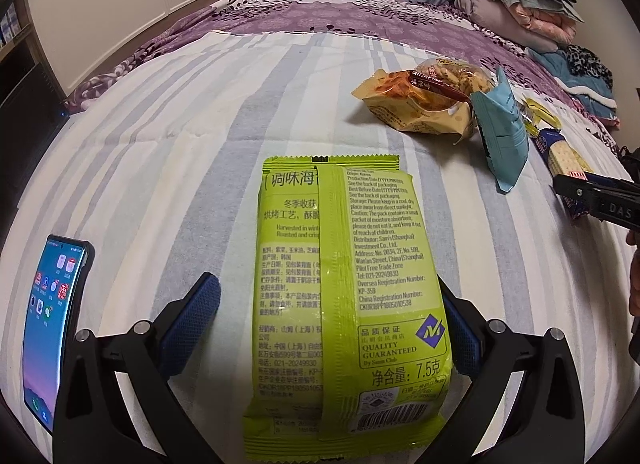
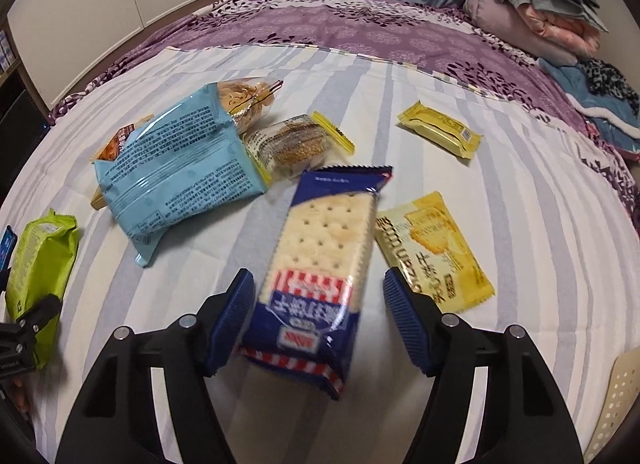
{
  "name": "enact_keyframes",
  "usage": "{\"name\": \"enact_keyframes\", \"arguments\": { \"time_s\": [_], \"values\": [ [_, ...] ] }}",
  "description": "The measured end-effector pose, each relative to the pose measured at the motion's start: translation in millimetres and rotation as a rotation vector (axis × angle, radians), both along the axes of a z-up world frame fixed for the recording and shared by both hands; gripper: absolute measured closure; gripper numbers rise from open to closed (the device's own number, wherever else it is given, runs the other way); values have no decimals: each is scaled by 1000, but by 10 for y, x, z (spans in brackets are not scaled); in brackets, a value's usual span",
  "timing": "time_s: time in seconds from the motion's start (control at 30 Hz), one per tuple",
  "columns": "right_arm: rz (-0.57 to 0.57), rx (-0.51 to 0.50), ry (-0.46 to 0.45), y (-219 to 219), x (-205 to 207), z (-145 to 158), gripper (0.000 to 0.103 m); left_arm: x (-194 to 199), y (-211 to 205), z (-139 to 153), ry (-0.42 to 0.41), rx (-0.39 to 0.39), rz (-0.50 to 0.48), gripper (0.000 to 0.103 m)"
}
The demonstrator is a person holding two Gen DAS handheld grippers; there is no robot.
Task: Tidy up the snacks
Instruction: 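Grasp the blue-wrapped cracker pack with right tool while left tool holds seaweed bag, then lift both held packs and carry them toward the cream basket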
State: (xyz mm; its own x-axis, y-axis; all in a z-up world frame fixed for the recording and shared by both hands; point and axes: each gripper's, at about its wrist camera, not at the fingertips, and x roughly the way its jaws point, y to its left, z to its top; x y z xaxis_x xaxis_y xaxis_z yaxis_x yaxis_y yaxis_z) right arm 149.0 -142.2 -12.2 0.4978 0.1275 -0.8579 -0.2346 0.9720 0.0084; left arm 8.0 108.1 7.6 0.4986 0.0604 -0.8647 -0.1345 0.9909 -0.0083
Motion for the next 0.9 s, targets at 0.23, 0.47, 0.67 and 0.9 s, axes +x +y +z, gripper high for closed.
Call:
{"name": "enact_keyframes", "arguments": {
  "time_s": [0.23,0.47,0.67,0.9],
  "values": [
    [-47,-31,-28,70,76,-17,38,10,-18,2,5,17,-2,2],
    [-58,-14,-53,46,7,19,58,13,-29,5,1,16,13,2],
    [-85,33,-62,-93,-118,62,59,-41,-2,64,-31,15,32,23],
    [-93,91,-90,-229,-286,195,59,-117,-52,148,-67,-9,10,29]
  ]
}}
